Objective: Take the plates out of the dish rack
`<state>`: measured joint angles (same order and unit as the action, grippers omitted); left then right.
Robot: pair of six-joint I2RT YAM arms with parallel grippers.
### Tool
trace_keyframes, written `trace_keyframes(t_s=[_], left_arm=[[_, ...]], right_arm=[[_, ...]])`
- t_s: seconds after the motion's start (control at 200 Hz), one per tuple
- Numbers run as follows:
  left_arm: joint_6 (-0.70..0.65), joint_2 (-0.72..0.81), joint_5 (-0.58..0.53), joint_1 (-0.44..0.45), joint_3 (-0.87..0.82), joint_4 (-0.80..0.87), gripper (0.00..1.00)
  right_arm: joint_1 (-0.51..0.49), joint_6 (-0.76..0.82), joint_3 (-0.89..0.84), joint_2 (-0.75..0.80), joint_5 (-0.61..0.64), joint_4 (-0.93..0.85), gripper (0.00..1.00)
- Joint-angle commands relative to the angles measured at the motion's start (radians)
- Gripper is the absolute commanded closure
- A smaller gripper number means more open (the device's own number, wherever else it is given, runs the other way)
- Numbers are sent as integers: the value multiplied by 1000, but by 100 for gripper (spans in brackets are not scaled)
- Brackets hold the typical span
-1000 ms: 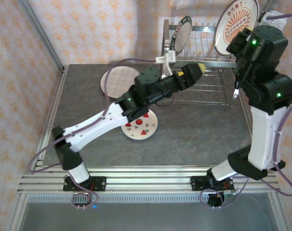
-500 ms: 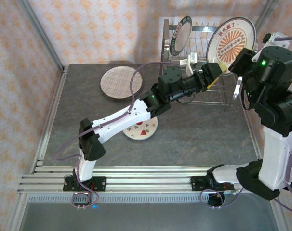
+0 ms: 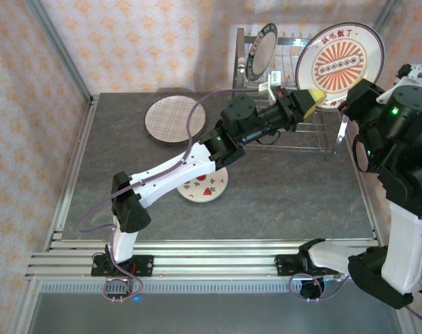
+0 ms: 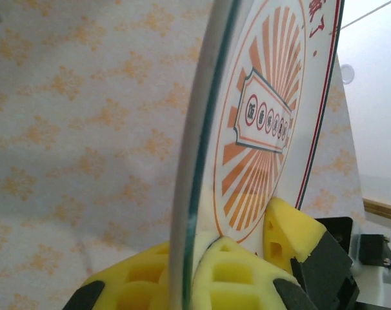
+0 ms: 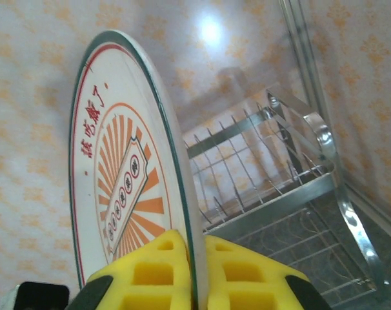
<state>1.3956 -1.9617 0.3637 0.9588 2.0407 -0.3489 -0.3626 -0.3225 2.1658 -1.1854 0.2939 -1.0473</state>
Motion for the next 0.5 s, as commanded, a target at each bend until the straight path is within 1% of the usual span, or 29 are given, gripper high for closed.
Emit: trace_keyframes(t_s=[0.0, 0.065, 0.08, 0.13, 0.15, 0.25, 0.255, 0.26, 0.29, 0.295, 0.3, 0.315, 0.36, 0.4, 0.495], left_arm=[[-111, 33, 11, -7, -36, 33, 100], [-120, 47, 16, -11, -46, 45, 100], [-125, 47, 19, -13, -47, 46, 100], [-135, 47, 28, -17, -53, 51, 100], [-138, 77, 32, -17, -55, 51, 100], [-165, 99, 49, -26, -62, 72, 100], [-166, 100, 50, -25, -62, 73, 100], [-168, 101, 51, -26, -62, 75, 100], [-176, 107, 56, -30, -62, 85, 100], [-179, 108, 57, -30, -62, 86, 100], [-180, 108, 58, -30, -62, 89, 100], [-185, 112, 61, -31, -61, 95, 100], [-200, 123, 69, -35, -63, 115, 100], [-212, 133, 74, -41, -68, 131, 100], [-216, 163, 86, -55, -103, 138, 100]], right_arm=[[-5, 62, -38, -5, 1, -33, 100], [-4, 58, -55, -5, -5, -24, 100], [-5, 58, -60, 20, -4, -22, 100], [-4, 61, -74, 33, -13, -16, 100], [-5, 63, -78, 36, -20, -12, 100], [-5, 68, -95, 46, -48, -3, 68], [-5, 69, -95, 48, -50, -5, 63], [-5, 69, -95, 48, -50, -5, 63], [-5, 70, -95, 48, -52, -7, 53], [-5, 70, -95, 48, -52, -7, 53], [-5, 71, -95, 48, -52, -9, 50], [-5, 70, -94, 50, -53, -11, 46], [-4, 72, -92, 50, -53, -16, 38], [-5, 77, -87, 51, -58, -16, 34], [-4, 82, -78, 52, -69, -19, 27]])
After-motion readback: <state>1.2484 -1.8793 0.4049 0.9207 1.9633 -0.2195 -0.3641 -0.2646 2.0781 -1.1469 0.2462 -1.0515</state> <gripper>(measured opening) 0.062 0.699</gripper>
